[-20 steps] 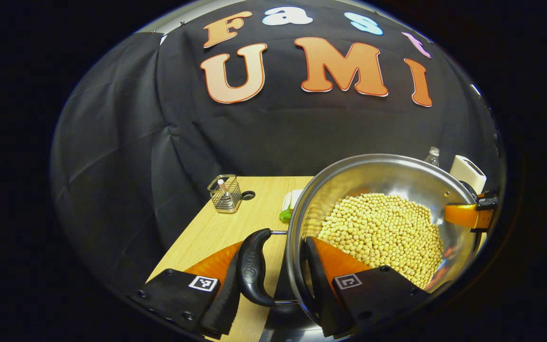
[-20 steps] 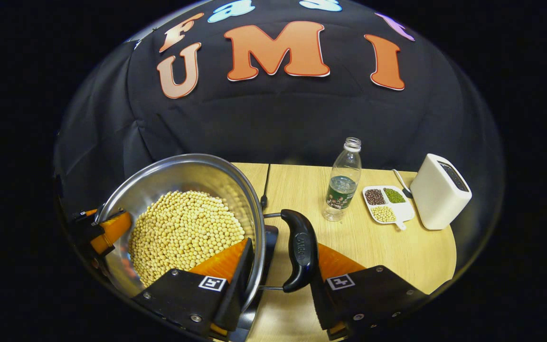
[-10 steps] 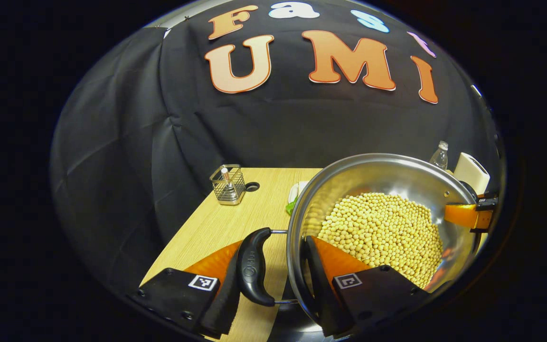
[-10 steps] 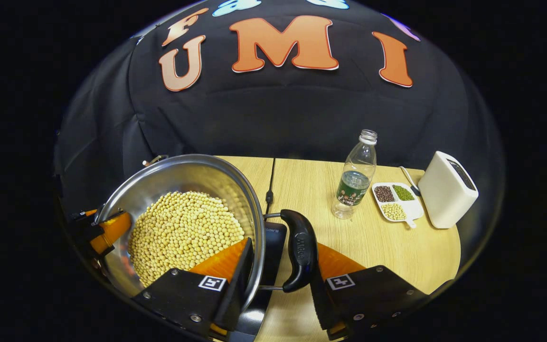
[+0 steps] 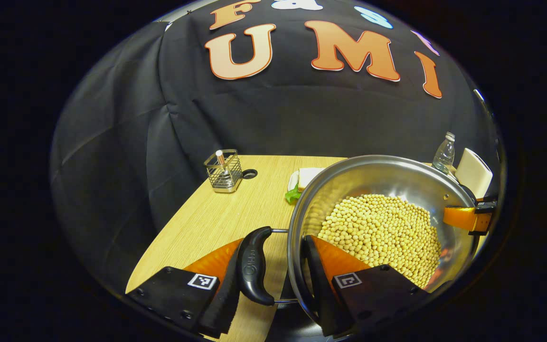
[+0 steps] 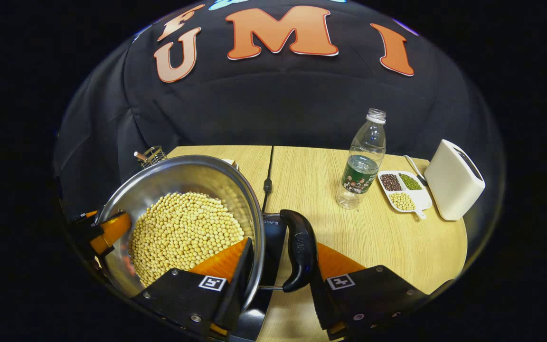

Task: First push the handle of the pot to place it horizontally, then grasp the pot with both hands and set it on the induction cooktop.

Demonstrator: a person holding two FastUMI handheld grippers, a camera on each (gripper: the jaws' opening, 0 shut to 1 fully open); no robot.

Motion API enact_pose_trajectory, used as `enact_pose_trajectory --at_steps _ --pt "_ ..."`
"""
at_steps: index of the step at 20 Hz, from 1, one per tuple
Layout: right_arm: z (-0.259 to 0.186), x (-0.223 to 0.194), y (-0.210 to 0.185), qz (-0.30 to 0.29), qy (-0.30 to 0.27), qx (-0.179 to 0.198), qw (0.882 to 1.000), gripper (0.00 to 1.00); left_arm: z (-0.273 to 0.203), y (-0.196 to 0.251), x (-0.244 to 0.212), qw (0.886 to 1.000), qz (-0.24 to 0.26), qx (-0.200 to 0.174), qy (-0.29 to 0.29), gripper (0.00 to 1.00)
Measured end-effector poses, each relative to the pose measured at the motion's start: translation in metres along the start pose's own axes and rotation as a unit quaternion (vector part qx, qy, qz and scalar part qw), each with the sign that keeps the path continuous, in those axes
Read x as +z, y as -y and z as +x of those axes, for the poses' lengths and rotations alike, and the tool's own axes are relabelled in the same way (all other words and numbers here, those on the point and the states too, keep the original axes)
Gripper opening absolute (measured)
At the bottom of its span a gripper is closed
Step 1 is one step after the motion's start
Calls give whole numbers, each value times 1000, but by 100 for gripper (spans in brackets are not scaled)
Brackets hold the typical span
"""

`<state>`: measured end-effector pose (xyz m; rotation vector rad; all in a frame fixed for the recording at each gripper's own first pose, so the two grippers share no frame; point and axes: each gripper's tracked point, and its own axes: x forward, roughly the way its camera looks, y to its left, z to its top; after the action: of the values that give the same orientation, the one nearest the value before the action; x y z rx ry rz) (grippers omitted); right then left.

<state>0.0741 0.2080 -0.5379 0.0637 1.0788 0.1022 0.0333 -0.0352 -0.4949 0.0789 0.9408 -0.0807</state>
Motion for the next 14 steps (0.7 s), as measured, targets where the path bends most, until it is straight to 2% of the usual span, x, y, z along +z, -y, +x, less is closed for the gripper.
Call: enact_pose_trajectory --at_steps 3,7,8,9,10,14 --pt "7 -4 -2 3 -3 2 1000 63 -2 -1 2 1000 2 2 0 75" --pt "17 -7 -6 7 -9 4 1000 63 -2 -1 5 1000 3 2 -1 72" --pt "19 -8 -6 9 -10 3 1000 58 -2 -1 6 1000 2 1 -1 72" --pt "20 -9 -7 9 -10 2 1000 58 -2 0 5 1000 0 1 -1 75" --pt "20 -9 -6 9 -10 1 1000 63 -3 -2 6 1000 -1 0 -2 72" --pt "23 -13 -9 14 -12 -1 1000 63 -1 -2 11 1000 -6 -1 -1 75"
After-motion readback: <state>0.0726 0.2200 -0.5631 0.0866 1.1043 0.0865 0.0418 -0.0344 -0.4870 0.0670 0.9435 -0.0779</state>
